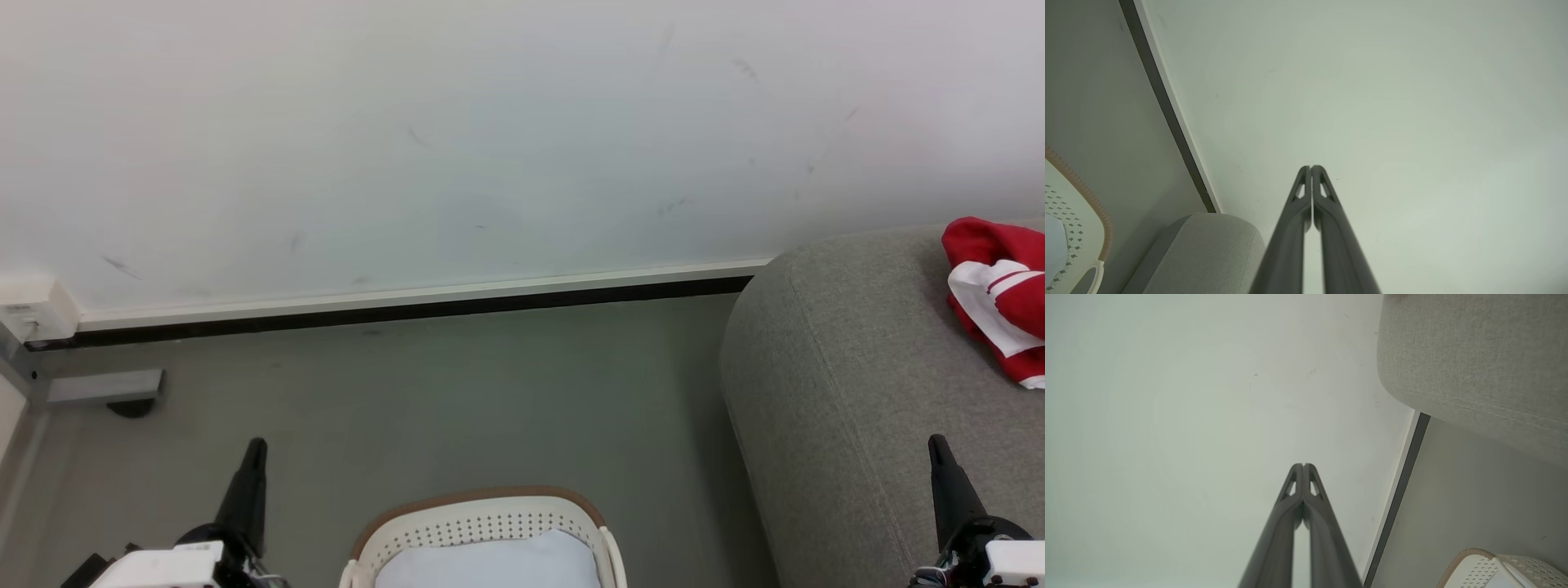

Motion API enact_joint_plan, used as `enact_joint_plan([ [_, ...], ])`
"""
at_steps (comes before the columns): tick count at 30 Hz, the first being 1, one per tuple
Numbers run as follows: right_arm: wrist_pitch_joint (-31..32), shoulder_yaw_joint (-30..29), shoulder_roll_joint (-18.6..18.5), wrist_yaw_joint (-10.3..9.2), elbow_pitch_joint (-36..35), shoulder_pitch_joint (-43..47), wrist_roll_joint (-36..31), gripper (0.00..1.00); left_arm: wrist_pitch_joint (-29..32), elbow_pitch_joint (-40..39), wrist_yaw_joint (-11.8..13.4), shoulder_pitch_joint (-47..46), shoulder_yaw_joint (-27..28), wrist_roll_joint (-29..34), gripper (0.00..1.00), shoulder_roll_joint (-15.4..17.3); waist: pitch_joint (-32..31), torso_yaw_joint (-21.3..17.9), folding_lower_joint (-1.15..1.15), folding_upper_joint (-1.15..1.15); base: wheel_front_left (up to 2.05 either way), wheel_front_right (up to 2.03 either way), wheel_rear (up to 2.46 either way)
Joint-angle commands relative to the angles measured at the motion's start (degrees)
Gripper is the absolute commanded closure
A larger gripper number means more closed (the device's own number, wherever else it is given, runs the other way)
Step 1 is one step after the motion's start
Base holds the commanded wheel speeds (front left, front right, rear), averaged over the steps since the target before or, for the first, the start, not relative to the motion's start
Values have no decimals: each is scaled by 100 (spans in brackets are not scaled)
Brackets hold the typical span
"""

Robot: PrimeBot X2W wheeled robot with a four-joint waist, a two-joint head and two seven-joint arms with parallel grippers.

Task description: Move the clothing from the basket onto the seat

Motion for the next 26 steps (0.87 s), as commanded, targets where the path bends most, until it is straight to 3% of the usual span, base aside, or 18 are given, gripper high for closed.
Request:
enact_joint_plan([
  [1, 23, -22, -5, -12, -25, -71, 3, 100, 20, -18, -6, -56, 16, -80, 100, 42, 0, 0, 0, 0, 0, 0, 0],
  [26, 24, -22, -5, -12, -25, -71, 2, 100, 20, -19, -6, -55, 15, -81, 100, 42, 0, 0, 0, 0, 0, 0, 0],
])
